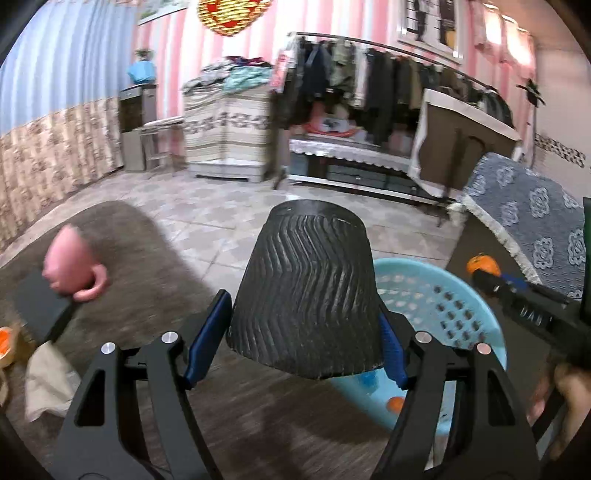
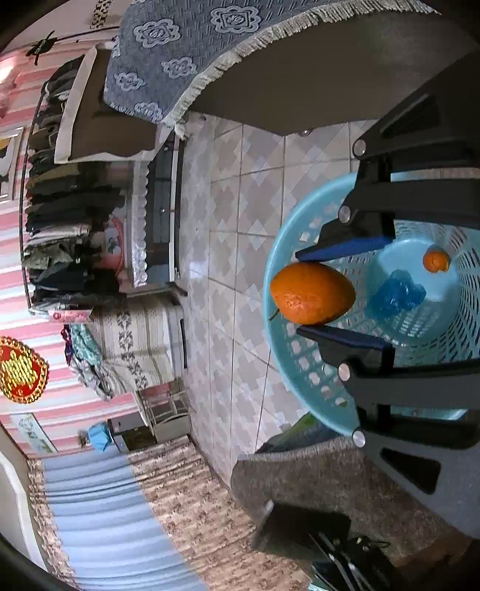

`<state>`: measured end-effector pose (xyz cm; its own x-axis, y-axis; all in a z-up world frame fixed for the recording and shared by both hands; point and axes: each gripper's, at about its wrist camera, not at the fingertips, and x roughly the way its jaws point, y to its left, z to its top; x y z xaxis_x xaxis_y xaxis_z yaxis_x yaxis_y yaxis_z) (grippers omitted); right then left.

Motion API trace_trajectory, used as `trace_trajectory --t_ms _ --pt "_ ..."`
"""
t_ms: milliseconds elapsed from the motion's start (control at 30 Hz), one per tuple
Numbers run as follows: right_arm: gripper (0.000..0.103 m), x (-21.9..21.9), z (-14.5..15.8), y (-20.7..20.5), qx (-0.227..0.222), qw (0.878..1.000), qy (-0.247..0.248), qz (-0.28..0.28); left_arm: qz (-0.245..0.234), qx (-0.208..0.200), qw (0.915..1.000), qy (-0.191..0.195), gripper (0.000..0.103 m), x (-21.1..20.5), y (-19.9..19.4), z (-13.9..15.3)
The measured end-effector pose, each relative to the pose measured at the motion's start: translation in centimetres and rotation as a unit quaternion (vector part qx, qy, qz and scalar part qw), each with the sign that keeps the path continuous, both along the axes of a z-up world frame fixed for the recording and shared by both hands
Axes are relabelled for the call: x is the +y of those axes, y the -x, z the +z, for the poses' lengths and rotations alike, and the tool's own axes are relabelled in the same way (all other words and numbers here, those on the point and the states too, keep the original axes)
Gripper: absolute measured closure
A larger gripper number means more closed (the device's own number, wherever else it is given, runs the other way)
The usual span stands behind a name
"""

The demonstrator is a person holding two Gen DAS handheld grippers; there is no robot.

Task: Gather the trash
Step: 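Drop the black object into the basket with the left gripper while the right gripper drops the orange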

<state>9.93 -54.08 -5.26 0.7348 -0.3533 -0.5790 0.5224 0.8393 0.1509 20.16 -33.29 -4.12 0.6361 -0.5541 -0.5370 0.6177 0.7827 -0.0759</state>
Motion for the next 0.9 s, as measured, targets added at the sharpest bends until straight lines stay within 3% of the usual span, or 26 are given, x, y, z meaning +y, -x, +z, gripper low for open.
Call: trace_trajectory --t_ms 200,400,467,533,900 --pt "0.068 -1.9 -0.5 1.2 -0.001 1.0 -0.009 -0.027 -0.037 -0.006 0.9992 -0.012 0.032 -5.8 1.1 -1.4" --pt "0.068 -3.7 -0.7 2.6 -0.019 0.998 -0.036 -0.05 -0.054 0.003 0.9982 -0.025 0.03 -8.5 0.6 -2.1" --pt "0.068 -3.8 -0.6 2.6 -0.02 0.998 -0.04 -0.05 -0.052 0.003 0.9982 -0.027 0.022 -8.8 0.3 -2.0" --pt "0.068 -3.5 -0.6 2.4 -0.02 0.998 -0.04 -0.045 -0.043 -0.004 0.9988 -0.024 0.012 -8.4 0.3 -1.6" --pt "0.068 -1.6 -0.2 0.7 -0.009 1.0 -0.017 -0.02 0.04 -0.022 0.9987 -0.02 0.006 -1.7 -2.0 0.2"
